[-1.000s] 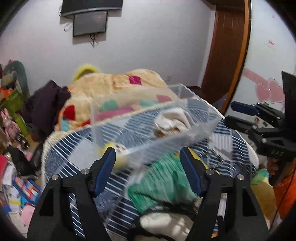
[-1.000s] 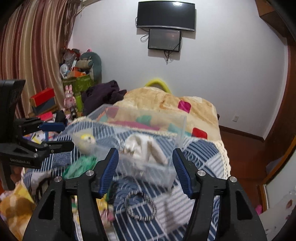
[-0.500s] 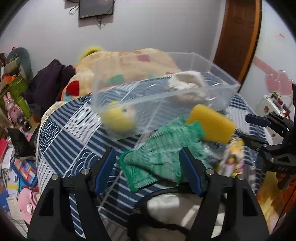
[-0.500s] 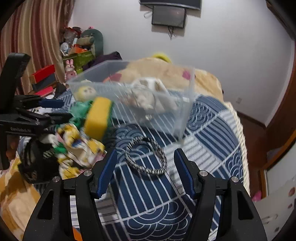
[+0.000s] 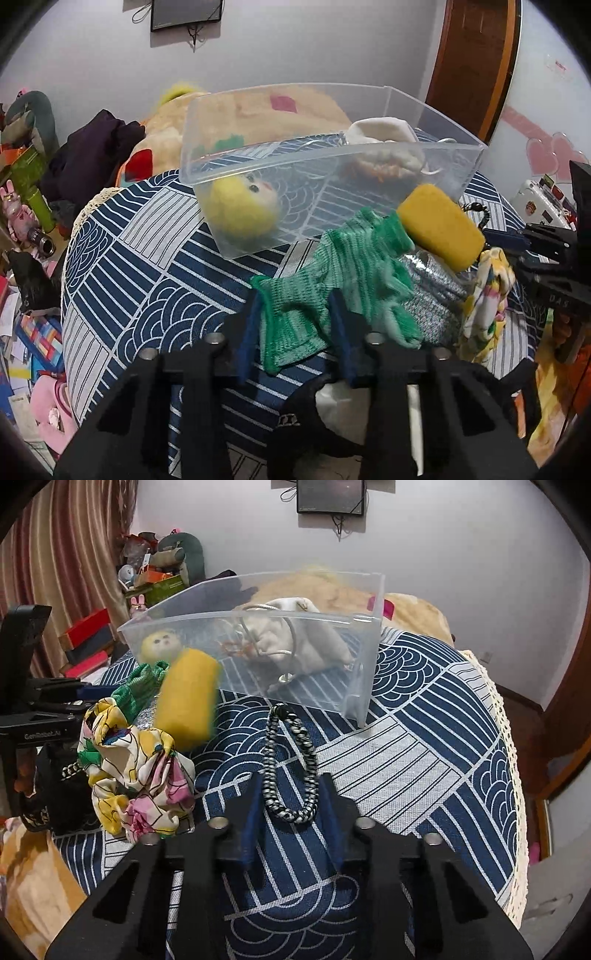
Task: Organize soft objects
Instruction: 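Grasp the green knit glove with left tool while right tool grasps beaded bracelet, then drop glove and bracelet into the clear box and open both tools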
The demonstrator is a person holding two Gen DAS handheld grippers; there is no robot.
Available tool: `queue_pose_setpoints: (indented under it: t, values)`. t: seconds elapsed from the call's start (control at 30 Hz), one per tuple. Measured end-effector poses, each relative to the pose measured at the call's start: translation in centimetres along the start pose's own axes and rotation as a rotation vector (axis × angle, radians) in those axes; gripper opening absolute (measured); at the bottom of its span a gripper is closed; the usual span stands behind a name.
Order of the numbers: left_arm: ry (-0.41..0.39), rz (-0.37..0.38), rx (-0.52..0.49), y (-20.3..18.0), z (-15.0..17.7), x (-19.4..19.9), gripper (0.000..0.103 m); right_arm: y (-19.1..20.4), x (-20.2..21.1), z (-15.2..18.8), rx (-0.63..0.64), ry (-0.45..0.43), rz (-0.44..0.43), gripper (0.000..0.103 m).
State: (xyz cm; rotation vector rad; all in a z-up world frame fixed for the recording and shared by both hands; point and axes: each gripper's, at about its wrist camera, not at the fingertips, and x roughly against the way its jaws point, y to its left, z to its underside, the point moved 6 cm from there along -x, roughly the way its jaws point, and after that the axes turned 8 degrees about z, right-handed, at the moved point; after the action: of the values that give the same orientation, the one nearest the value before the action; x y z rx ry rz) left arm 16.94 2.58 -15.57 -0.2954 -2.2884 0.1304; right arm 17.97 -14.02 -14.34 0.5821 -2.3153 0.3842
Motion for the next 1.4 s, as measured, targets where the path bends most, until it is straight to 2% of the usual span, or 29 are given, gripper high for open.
queue_pose_setpoints:
  t: [0.1,0.2,0.47,0.73,1.0,1.2,1.4]
  values:
    - [-0.005,-0.009,-0.005,0.1,0.3,0.3,0.020,0.0,0.0,0.0,-0.009,-0.004,0.002,0.013]
    - [-0.016,-0.028,-0.034,-0.2,0.5,0.9,0.016,0.0,0.5,0.2,-0.014,-0.015,0.002,0.012]
    - [-0.107,-0.047,-0.083,-1.6,-0.5,4.5,0.015,-0.3,3.3,-1.0,-0.029,-0.089,0.008,0.012]
    - [-0.232,-0.056,-0.070,-2.1,-4.2,8.1,0.015,0.0,5.9,-4.7,-0.040,-0.195,0.003,0.012]
    - [-0.320,-0.091,-0.051,-1.3,-8.5,8.9,0.015,0.6,5.6,-8.7,-0.050,-0.256,-0.015,0.012]
    - [-0.325,-0.080,-0.027,-0.5,-10.3,7.3,0.015,1.3,4.5,-11.4,-0.062,-0.269,-0.035,0.012]
    - [-0.259,-0.109,-0.032,0.1,-10.9,3.9,0.015,2.2,2.3,-12.7,-0.052,-0.230,-0.059,0.012]
